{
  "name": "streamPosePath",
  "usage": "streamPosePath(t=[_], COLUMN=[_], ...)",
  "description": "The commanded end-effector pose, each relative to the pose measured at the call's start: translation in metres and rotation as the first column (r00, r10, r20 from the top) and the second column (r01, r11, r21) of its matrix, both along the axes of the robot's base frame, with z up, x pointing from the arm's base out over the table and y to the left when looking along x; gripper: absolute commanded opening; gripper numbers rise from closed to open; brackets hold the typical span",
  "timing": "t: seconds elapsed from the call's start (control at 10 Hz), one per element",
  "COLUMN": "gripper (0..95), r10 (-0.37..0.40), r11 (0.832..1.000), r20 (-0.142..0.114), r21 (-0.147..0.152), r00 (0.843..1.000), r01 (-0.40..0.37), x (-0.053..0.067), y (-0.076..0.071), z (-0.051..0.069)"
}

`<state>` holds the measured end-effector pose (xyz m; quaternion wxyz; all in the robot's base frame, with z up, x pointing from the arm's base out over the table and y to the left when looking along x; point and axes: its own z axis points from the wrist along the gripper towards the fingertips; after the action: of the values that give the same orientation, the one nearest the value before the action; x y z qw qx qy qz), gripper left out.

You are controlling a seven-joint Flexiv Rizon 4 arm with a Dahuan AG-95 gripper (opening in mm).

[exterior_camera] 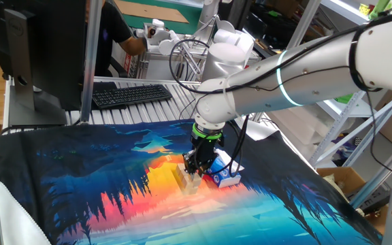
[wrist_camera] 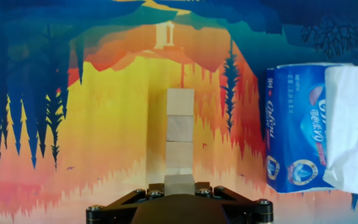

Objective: Stack the blocks in a vertical line of five

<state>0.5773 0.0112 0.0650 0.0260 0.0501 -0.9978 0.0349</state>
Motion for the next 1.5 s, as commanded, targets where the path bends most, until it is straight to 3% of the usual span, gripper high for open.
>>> streamPosePath(t=[0.1, 1.5], gripper=[19.0, 19.0], r10=[-0.003, -0.004], r11=[1.000, 1.000], r20=[0.009, 0.012], r21=[0.000, 0.002], r00=[1.000, 1.000], r01=[0.003, 0.004], x=[0.001, 0.004], y=[0.000, -0.002], z=[-0.001, -0.011])
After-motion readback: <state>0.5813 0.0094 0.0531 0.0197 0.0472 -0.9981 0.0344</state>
